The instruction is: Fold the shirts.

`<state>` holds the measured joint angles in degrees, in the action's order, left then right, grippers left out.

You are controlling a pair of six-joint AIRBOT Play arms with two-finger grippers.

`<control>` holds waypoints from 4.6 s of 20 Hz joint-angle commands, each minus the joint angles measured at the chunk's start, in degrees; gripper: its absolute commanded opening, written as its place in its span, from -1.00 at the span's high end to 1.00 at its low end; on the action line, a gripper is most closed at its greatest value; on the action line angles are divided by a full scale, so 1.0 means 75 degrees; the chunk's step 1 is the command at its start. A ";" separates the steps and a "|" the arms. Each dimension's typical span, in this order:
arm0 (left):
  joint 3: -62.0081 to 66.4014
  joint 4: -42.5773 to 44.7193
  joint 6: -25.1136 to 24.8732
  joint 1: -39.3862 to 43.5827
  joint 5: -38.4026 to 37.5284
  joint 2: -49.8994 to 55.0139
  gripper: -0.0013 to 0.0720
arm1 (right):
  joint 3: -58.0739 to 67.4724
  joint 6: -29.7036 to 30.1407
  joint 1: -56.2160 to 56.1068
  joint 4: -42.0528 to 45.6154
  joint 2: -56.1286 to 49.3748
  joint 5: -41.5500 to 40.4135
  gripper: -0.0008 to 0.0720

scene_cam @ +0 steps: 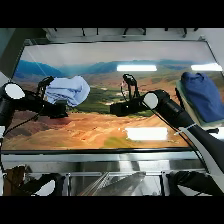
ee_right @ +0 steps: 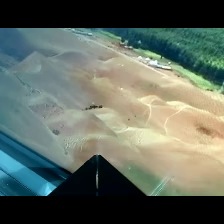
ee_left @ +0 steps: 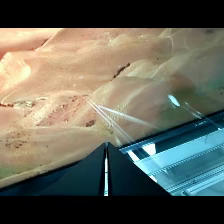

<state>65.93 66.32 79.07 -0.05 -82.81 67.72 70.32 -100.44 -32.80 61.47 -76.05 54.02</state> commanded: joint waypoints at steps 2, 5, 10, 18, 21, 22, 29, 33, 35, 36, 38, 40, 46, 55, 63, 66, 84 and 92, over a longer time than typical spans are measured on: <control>0.0006 -0.0003 0.0003 0.0003 0.0003 -0.0003 0.93 | -0.0003 -0.0003 -0.0006 -0.0003 -0.0006 0.0000 0.93; 0.0006 0.0000 0.0003 0.0003 0.0006 -0.0003 0.94 | -0.0003 -0.0003 -0.0006 -0.0003 -0.0006 0.0000 0.92; 0.0009 -0.0213 0.0003 0.0149 0.0976 -0.0003 0.94 | -0.0003 -0.0003 -0.0006 -0.0003 -0.0006 0.0000 0.93; 0.1011 0.1515 0.1614 -0.1128 0.4246 0.1233 -0.41 | -0.0003 -0.0003 -0.0006 -0.0003 -0.0006 0.0000 0.93; 0.2049 0.0172 0.1475 -0.2159 0.4182 0.2722 -0.42 | -0.0003 -0.0038 -0.0006 -0.0090 -0.0006 -0.0035 0.93; 0.2398 -0.0423 0.1262 -0.2425 0.4188 0.3209 -0.42 | -0.0003 -0.0035 -0.0006 -0.0146 -0.0006 -0.0093 0.93; 0.4776 -0.1801 0.1172 -0.2804 0.2509 0.6242 -0.42 | -0.0012 -0.0038 -0.0038 -0.0175 -0.0009 -0.0350 0.92; 0.6035 -0.1807 0.1215 -0.2495 0.1539 0.7254 -0.41 | -0.0012 -0.0035 -0.0038 -0.0291 -0.0009 -0.0379 0.93; 0.6583 -0.1807 0.1230 -0.2218 0.1443 0.7627 -0.41 | -0.0012 -0.0038 -0.0038 -0.0358 -0.0009 -0.0373 0.93; 0.6773 -0.1804 0.1311 -0.2107 0.1440 0.7766 -0.38 | -0.0012 -0.0035 -0.0035 -0.0373 -0.0006 -0.0373 0.93; 0.6814 -0.1816 0.1262 -0.2002 0.1565 0.7766 0.92 | -0.0012 -0.0035 -0.0035 -0.0370 -0.0009 -0.0370 0.93; 0.6814 -0.1801 0.1026 -0.1996 0.1376 0.7478 0.94 | -0.0012 -0.0041 -0.0038 -0.0379 -0.0009 -0.0396 0.92; 0.5884 -0.1772 0.0277 -0.1784 0.0163 0.5249 0.94 | 0.0079 0.0673 0.0513 -0.0682 0.0230 0.0880 0.92; 0.0052 -0.1868 0.1256 0.1923 0.2527 0.0807 0.94 | 0.0073 0.0831 0.2926 0.1682 0.2346 0.2366 0.92; -0.0548 -0.1845 0.2317 0.5849 0.4441 0.1393 0.93 | 0.0026 0.0819 0.3270 0.2002 0.2608 0.2669 0.93; -0.0420 -0.1801 0.2092 0.5727 0.3424 0.1381 -0.86 | 0.0026 0.0796 0.3270 0.1979 0.2614 0.2669 0.92; -0.0758 -0.3654 -0.2990 -0.1947 0.1926 0.3232 -0.88 | -0.0813 0.0790 0.2463 -0.0012 0.2393 0.2693 0.92; 0.0595 -0.3643 -0.3025 -0.0874 0.1078 0.5050 -0.88 | -0.0810 0.0358 0.1833 -0.0009 0.2393 0.2349 0.92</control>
<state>67.90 38.61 56.90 -8.97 -71.77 101.41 64.27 -96.71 -18.17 61.69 -58.08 73.17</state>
